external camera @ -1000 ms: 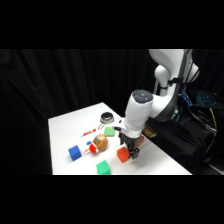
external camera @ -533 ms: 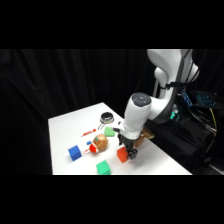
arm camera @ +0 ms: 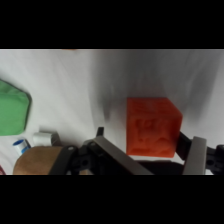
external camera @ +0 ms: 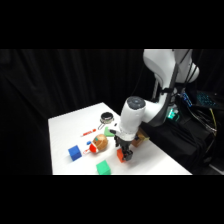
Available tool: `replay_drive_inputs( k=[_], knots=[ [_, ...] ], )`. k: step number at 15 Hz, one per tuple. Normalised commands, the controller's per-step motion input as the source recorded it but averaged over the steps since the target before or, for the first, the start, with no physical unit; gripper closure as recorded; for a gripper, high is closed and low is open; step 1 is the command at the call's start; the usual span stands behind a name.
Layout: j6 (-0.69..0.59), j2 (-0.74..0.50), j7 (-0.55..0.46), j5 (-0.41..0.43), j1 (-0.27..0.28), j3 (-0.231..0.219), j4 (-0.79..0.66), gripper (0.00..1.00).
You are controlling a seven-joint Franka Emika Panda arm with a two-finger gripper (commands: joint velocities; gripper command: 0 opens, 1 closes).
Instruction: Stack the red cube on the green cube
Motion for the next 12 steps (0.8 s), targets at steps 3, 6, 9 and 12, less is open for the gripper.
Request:
replay_drive_inputs(
  k=[3, 6, 9, 12],
  knots=[
    [0.09, 0.09, -0.34, 0.197, -0.086, 0.023, 0.09, 0.00],
    [0.03, 0.05, -0.39, 0.243, -0.112, 0.097, 0.07, 0.00],
    [-0.02, 0.02, -0.33, 0.213, -0.070, 0.095, 0.07, 0.35],
    [-0.11, -0.01, -0.27, 0.164, -0.043, 0.081, 0.09, 0.60]
  ],
)
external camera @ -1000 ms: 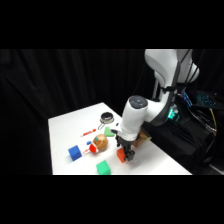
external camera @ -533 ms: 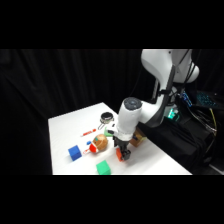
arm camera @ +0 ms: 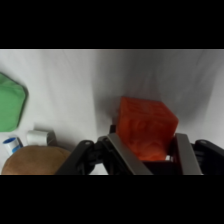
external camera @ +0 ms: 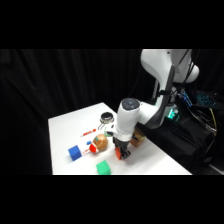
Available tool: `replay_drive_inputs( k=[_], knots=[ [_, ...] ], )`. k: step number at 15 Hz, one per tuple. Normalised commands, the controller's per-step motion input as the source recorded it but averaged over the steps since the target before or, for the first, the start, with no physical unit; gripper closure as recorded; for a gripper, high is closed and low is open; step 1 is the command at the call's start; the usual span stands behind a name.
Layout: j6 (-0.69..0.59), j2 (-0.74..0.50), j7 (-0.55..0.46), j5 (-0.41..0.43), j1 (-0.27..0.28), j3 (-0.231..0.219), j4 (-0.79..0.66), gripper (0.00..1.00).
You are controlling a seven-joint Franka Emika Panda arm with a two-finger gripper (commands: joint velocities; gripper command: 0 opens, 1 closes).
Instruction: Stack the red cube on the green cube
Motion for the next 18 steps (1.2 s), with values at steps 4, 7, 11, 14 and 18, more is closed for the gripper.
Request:
replay_drive_inputs(
  k=[4, 7, 11, 14, 18],
  knots=[
    [-0.28, -0.11, -0.21, 0.142, -0.027, 0.088, 0.07, 0.68],
    [-0.44, -0.27, -0.25, 0.140, -0.095, 0.139, 0.05, 0.69],
    [-0.44, -0.32, -0.22, 0.078, -0.136, 0.133, 0.06, 0.69],
    [-0.36, -0.27, -0.22, 0.061, -0.180, 0.150, 0.08, 0.69],
    [-0.30, -0.20, -0.22, 0.070, -0.179, 0.152, 0.12, 0.69]
  ],
)
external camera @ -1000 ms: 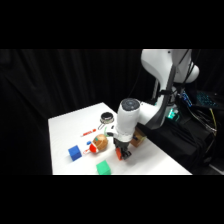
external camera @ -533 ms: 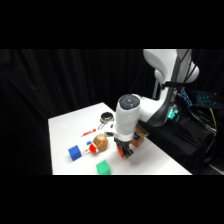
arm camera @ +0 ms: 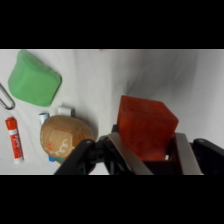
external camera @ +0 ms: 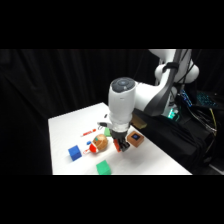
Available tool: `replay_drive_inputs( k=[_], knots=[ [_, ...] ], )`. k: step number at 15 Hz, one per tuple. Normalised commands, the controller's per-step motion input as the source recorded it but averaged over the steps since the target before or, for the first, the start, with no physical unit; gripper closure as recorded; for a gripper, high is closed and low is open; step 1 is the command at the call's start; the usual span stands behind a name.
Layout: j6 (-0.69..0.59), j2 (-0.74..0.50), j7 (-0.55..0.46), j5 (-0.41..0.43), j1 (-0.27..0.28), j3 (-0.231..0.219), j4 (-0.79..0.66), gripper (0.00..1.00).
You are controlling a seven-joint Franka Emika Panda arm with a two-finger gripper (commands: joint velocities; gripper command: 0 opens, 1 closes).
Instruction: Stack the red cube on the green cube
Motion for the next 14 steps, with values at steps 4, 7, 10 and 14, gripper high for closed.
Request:
replay_drive_inputs(
  k=[4, 7, 10, 14],
  knots=[
    [-0.20, -0.04, -0.23, 0.113, -0.157, 0.143, 0.24, 0.69],
    [-0.14, 0.08, -0.22, 0.137, -0.136, 0.109, 0.31, 0.69],
    [-0.12, 0.18, -0.22, 0.168, -0.121, 0.103, 0.35, 0.69],
    [-0.09, 0.28, -0.21, 0.189, -0.091, 0.102, 0.40, 0.69]
  ],
)
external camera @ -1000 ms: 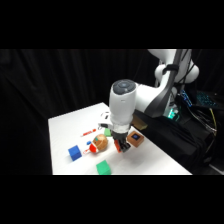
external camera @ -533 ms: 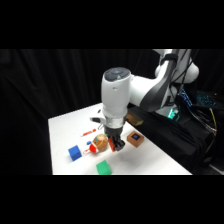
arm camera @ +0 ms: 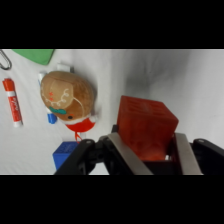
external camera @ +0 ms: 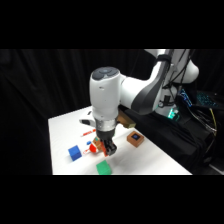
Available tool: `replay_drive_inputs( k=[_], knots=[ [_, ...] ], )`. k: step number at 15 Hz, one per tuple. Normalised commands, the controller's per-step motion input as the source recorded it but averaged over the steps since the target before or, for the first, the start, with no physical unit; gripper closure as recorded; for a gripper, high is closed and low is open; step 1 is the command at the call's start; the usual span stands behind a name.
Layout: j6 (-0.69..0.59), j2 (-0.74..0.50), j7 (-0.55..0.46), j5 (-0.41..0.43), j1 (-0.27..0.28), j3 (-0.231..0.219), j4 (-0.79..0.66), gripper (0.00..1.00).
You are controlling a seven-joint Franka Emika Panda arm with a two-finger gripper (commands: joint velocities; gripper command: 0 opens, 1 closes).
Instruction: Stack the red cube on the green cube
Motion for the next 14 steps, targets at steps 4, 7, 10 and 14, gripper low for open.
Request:
replay_drive_inputs(
  k=[4, 7, 10, 14],
  knots=[
    [-0.09, 0.27, -0.18, 0.159, -0.047, 0.077, 0.41, 0.69],
    [-0.07, 0.22, -0.15, 0.123, -0.022, 0.034, 0.36, 0.69],
    [-0.06, 0.19, -0.16, 0.131, -0.024, 0.024, 0.31, 0.69],
    [-0.04, 0.16, -0.16, 0.144, -0.023, 0.026, 0.25, 0.69]
  ],
)
